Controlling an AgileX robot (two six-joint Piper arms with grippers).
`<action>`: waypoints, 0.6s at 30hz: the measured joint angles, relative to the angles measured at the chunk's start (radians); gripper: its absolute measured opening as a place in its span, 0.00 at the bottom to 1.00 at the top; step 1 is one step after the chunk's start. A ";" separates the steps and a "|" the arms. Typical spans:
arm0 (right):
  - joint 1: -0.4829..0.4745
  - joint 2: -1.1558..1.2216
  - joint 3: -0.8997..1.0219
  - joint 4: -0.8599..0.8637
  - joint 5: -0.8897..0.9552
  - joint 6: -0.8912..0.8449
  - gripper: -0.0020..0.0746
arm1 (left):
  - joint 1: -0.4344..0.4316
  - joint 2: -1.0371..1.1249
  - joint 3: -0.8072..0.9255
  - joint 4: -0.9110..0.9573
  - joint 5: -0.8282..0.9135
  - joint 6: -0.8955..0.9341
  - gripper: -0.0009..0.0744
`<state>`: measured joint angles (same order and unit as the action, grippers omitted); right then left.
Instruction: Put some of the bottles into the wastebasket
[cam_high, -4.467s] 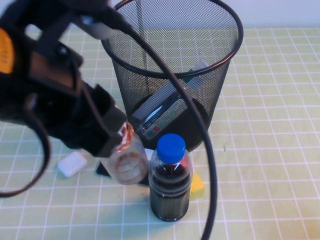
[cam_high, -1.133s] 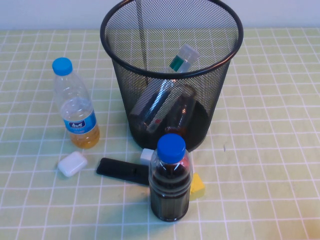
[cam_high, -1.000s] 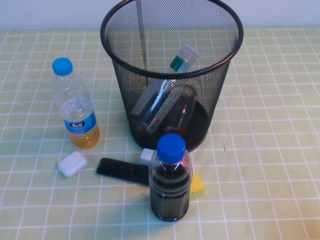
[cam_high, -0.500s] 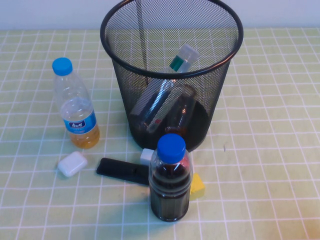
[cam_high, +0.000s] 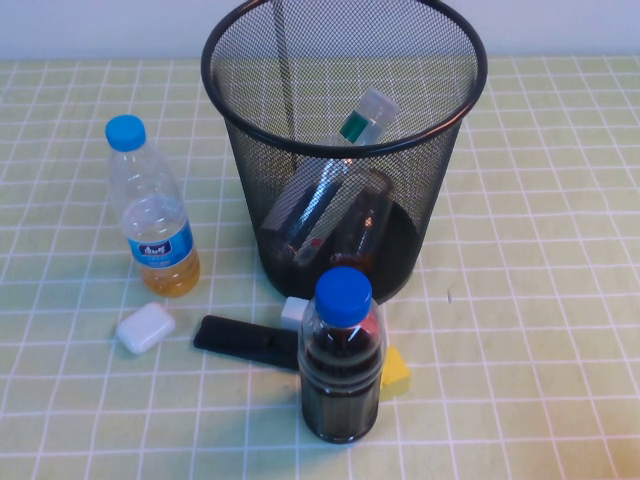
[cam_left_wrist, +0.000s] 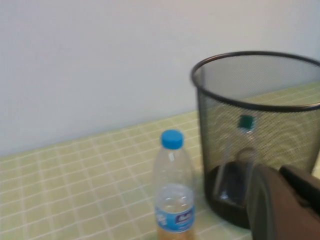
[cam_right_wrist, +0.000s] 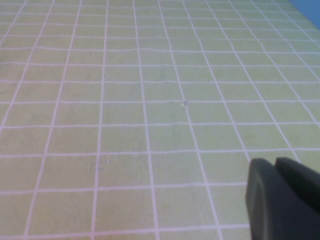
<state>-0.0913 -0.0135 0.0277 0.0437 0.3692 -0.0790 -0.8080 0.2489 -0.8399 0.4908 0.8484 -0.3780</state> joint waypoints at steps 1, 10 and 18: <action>0.000 0.000 0.000 0.000 0.000 0.000 0.02 | 0.021 -0.001 0.017 0.010 -0.010 0.000 0.01; 0.000 0.000 0.000 0.000 0.000 0.000 0.02 | 0.350 -0.051 0.333 0.008 -0.404 0.073 0.01; 0.000 0.000 0.000 0.000 0.000 0.000 0.02 | 0.712 -0.114 0.535 -0.258 -0.581 0.245 0.01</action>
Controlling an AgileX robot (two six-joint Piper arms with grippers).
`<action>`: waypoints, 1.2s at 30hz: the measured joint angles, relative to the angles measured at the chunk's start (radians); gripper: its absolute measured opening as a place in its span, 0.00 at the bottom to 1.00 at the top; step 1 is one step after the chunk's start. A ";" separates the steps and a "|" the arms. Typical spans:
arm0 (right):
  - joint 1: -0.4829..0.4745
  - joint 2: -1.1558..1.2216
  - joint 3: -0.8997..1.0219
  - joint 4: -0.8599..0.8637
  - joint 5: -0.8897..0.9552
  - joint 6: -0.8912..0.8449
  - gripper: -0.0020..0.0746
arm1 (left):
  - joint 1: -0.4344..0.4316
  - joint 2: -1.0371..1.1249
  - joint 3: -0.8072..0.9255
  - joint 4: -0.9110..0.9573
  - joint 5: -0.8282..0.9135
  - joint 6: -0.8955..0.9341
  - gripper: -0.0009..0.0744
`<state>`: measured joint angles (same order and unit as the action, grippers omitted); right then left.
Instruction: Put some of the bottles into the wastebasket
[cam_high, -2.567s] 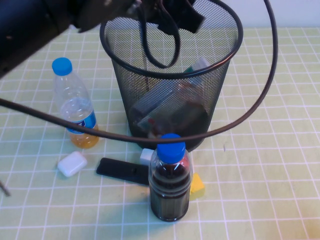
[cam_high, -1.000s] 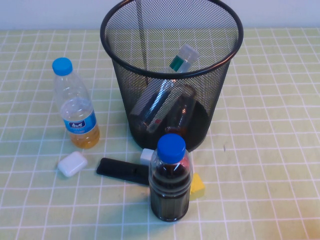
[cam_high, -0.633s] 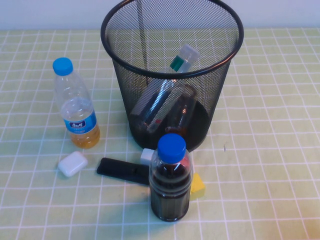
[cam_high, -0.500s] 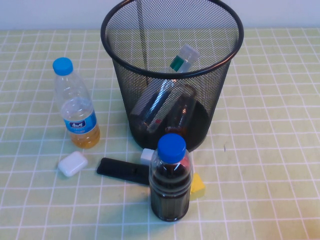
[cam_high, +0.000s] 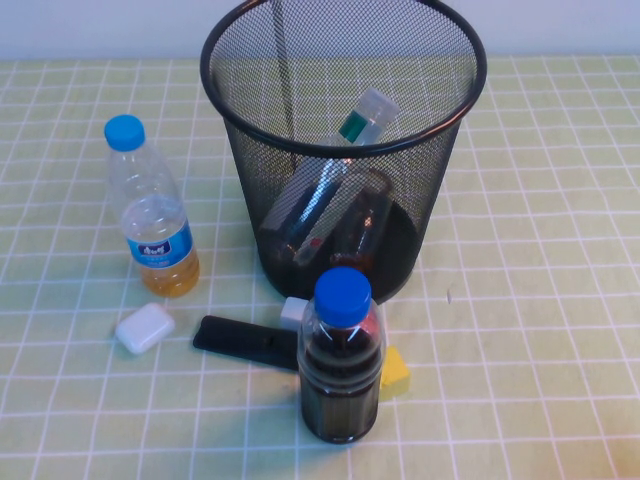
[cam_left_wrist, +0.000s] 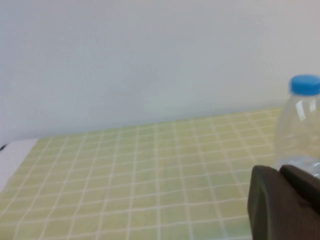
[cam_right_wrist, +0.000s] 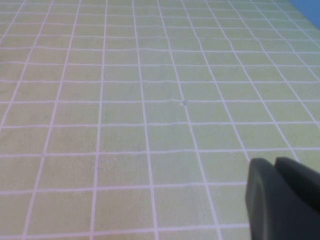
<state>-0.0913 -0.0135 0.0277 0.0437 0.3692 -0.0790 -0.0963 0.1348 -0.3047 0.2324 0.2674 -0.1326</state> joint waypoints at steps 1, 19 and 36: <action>0.000 0.000 0.000 0.000 0.000 0.000 0.02 | 0.026 -0.016 0.019 -0.011 -0.002 0.012 0.01; 0.000 0.000 0.000 0.000 0.000 0.000 0.02 | 0.111 -0.145 0.331 -0.123 0.087 0.026 0.01; 0.000 0.000 0.000 -0.001 0.000 0.000 0.02 | 0.111 -0.147 0.331 -0.123 0.088 0.029 0.01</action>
